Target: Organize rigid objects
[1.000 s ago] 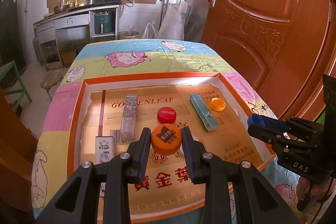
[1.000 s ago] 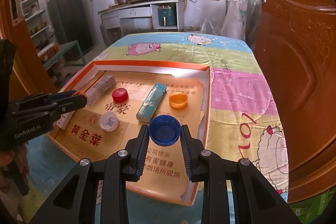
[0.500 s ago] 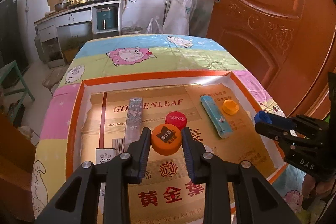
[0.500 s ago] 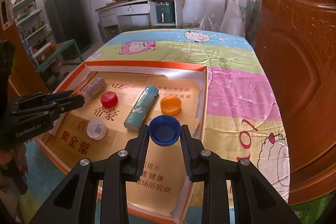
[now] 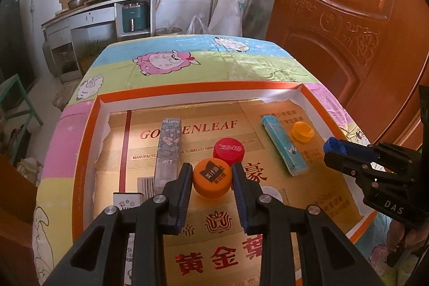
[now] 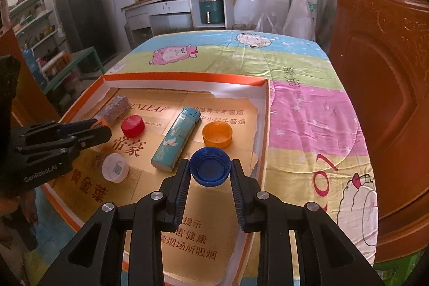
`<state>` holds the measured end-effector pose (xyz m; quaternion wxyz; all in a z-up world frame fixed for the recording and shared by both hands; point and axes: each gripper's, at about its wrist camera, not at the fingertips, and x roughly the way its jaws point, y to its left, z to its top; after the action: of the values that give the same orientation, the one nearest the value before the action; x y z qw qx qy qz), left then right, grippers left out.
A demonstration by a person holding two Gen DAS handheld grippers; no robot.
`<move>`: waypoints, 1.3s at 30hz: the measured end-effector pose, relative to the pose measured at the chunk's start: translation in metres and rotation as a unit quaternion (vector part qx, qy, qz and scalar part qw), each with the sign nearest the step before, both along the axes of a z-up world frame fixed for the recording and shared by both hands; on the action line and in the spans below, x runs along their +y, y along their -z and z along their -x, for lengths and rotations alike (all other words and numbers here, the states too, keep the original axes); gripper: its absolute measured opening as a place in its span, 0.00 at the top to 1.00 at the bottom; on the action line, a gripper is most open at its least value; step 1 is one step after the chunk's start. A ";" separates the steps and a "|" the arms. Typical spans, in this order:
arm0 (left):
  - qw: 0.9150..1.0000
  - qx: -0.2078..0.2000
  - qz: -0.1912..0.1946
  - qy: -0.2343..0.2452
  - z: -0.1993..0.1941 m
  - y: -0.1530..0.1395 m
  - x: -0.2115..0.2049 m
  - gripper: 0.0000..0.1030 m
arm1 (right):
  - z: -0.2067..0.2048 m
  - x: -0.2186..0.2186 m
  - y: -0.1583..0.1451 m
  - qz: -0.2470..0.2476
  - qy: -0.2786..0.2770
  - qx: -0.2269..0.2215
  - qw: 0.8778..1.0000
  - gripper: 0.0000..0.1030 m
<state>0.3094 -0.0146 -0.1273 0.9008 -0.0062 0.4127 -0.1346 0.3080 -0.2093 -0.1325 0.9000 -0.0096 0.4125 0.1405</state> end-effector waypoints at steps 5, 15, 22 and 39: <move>1.000 0.005 0.001 0.000 -0.003 0.004 0.000 0.70 | -0.004 0.004 0.003 0.001 -0.003 0.004 1.000 0.70; 1.000 0.011 0.004 0.000 -0.006 0.011 0.001 0.70 | -0.008 0.009 0.009 0.007 -0.004 0.013 1.000 0.70; 1.000 0.008 0.006 0.001 -0.006 0.012 0.002 0.70 | -0.009 0.013 0.011 0.014 -0.008 0.014 1.000 0.70; 1.000 0.011 0.008 0.004 -0.007 0.012 0.000 0.69 | -0.009 0.021 0.015 0.031 -0.013 0.016 0.999 0.69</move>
<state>0.3161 -0.0142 -0.1389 0.8957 -0.0135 0.4214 -0.1416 0.3169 -0.1887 -0.1475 0.8908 -0.0406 0.4305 0.1394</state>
